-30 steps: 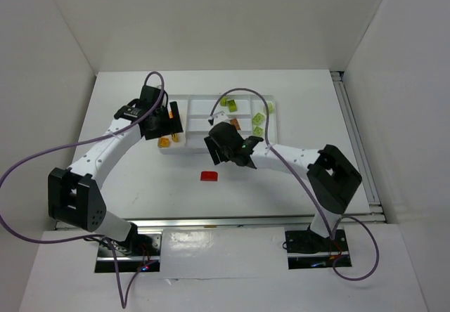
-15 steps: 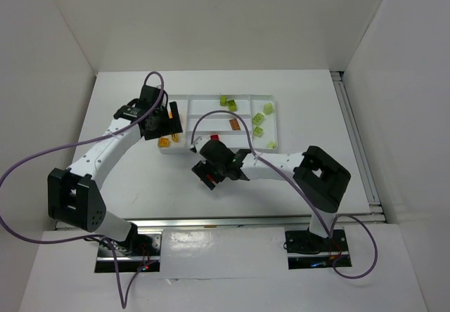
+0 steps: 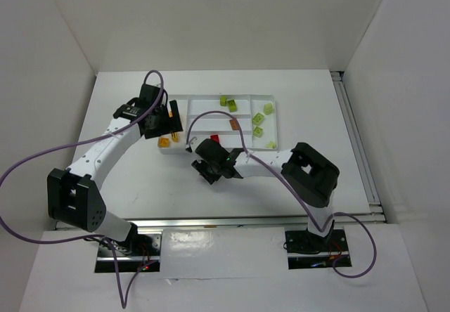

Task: Sort the legos into containers by color

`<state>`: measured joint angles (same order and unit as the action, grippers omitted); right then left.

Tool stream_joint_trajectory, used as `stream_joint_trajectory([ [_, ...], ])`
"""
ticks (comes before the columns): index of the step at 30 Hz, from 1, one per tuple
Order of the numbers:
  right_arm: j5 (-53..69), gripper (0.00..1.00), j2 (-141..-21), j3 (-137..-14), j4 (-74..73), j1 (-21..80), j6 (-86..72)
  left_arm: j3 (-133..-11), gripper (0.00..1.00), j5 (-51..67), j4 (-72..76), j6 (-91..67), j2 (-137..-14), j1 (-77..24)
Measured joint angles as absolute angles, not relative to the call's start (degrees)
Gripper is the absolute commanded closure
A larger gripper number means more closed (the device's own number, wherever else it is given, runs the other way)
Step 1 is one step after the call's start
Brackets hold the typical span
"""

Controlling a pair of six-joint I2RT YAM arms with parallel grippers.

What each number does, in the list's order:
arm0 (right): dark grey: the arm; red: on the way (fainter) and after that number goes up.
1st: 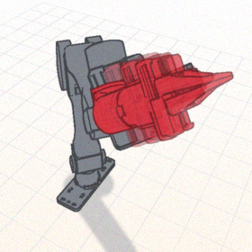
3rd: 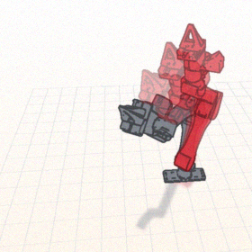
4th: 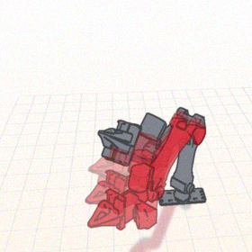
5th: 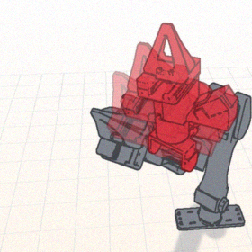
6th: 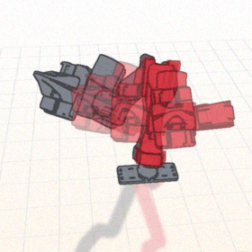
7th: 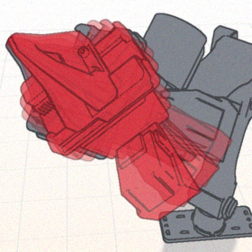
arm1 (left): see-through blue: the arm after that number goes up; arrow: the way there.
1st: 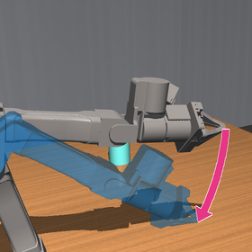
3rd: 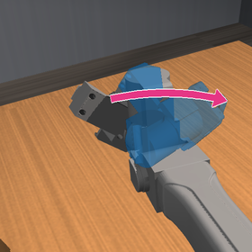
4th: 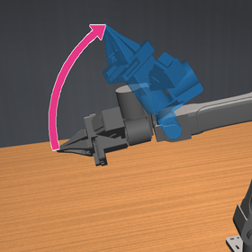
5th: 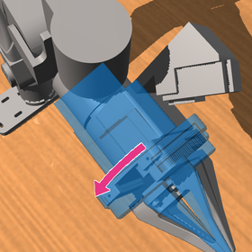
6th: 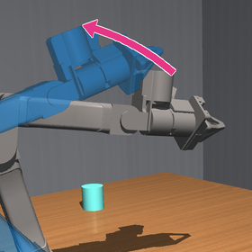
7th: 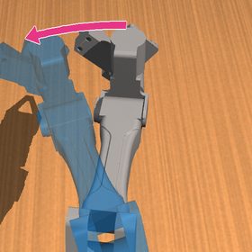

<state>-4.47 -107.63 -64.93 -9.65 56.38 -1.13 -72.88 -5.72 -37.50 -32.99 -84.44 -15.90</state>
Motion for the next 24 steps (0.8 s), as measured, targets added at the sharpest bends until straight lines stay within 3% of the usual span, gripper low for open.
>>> stream_joint_trajectory([
  [3, -6.35, 0.69, -106.69, -64.58, -9.74, 56.38, -1.96, -72.9, 0.1, -5.82, -37.5, -32.97, -84.44, -15.9],
  [12, -16.03, 0.69, -95.94, -63.44, -9.52, 50.78, -8.97, -76.51, 0.1, -5.8, -38.44, -32.73, -84.44, -15.9],
  [24, -18.63, 0.65, -104.12, -71.05, -9.82, 42.11, -13.47, -76.53, 0.1, -5.93, -38.98, -31.46, -85.52, -15.9],
])
